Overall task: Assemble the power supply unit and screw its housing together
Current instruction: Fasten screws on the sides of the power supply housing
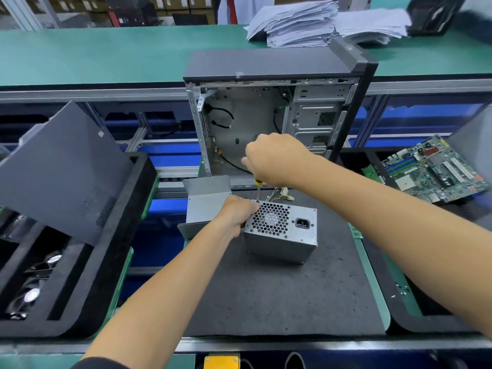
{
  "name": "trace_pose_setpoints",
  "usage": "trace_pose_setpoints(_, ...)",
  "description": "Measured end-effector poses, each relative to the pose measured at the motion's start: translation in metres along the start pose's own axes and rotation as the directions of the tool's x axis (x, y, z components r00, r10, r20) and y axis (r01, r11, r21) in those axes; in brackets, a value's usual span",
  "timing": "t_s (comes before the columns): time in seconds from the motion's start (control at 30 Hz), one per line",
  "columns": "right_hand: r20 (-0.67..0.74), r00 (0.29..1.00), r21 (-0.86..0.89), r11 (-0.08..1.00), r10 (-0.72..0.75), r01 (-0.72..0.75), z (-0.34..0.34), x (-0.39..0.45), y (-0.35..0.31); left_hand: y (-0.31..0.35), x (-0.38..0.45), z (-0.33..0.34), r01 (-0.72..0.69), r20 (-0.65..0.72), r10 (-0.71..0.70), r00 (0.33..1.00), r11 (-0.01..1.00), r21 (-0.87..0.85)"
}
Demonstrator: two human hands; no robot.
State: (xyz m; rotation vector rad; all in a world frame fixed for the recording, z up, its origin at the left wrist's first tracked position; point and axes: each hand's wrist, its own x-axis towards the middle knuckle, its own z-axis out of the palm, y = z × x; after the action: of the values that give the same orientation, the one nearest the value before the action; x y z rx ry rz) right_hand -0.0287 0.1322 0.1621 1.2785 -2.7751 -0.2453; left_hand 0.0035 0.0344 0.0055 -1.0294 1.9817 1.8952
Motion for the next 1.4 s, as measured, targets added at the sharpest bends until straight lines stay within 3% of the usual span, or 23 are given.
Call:
trace_pose_setpoints(0.07,0.046,0.999,-0.002,1.000,-0.014,0.014,-0.001,0.000,0.002,0.000,0.000,-0.001,-0.005,0.001,0.005,1.000,1.000,0.009)
trace_pose_setpoints(0.17,0.187,0.976,0.167,0.983,-0.107,0.076,-0.004,0.000,0.007,-0.001,0.002,0.000,-0.025,0.016,0.025,1.000,0.999,0.023)
trace_pose_setpoints(0.23,0.146,0.982,0.169,0.981,-0.120,0.095,-0.005,0.002,0.007,-0.002,0.002,-0.001,-0.032,0.017,0.031,0.999,0.999,0.029)
trace_pose_setpoints(0.37,0.018,0.996,-0.027,0.996,-0.088,0.089,-0.001,0.002,0.001,-0.002,0.001,-0.002,-0.057,0.004,0.056,0.998,0.997,0.044)
trace_pose_setpoints(0.47,-0.021,0.999,-0.080,0.996,-0.041,0.039,0.001,0.000,0.001,-0.003,0.004,-0.002,-0.053,0.000,0.053,0.999,0.997,0.047)
trace_pose_setpoints(0.63,0.210,0.966,0.207,0.973,-0.148,0.104,-0.006,-0.001,0.007,-0.004,0.003,-0.003,-0.056,0.018,0.055,0.998,0.997,0.061)
trace_pose_setpoints(0.83,-0.034,0.999,-0.012,1.000,-0.029,0.029,0.002,-0.002,-0.002,-0.005,0.005,-0.002,-0.073,-0.011,0.075,0.997,0.993,0.090)
trace_pose_setpoints(0.9,0.006,1.000,0.020,0.999,-0.030,0.030,0.002,-0.003,0.000,-0.004,0.004,-0.002,-0.066,-0.002,0.067,0.998,0.994,0.081)
trace_pose_setpoints(1.0,0.184,0.976,0.228,0.971,-0.114,0.071,-0.003,-0.002,0.006,-0.003,0.002,-0.002,-0.076,0.002,0.076,0.997,0.995,0.071)
trace_pose_setpoints(1.2,-0.036,0.999,0.001,1.000,0.021,-0.021,0.003,-0.003,0.000,-0.004,0.004,-0.001,-0.089,-0.004,0.090,0.996,0.992,0.087)
trace_pose_setpoints(1.27,0.041,0.999,0.058,0.998,0.015,-0.018,0.001,-0.002,0.006,-0.003,0.003,-0.002,-0.088,-0.002,0.089,0.996,0.992,0.095)
trace_pose_setpoints(1.33,0.195,0.978,0.230,0.973,-0.074,0.028,-0.002,0.000,0.013,-0.003,0.003,-0.003,-0.091,0.009,0.090,0.996,0.991,0.100)
trace_pose_setpoints(1.4,0.189,0.972,0.267,0.959,-0.143,0.089,-0.002,0.002,0.015,-0.004,0.004,-0.004,-0.084,0.017,0.083,0.996,0.992,0.096)
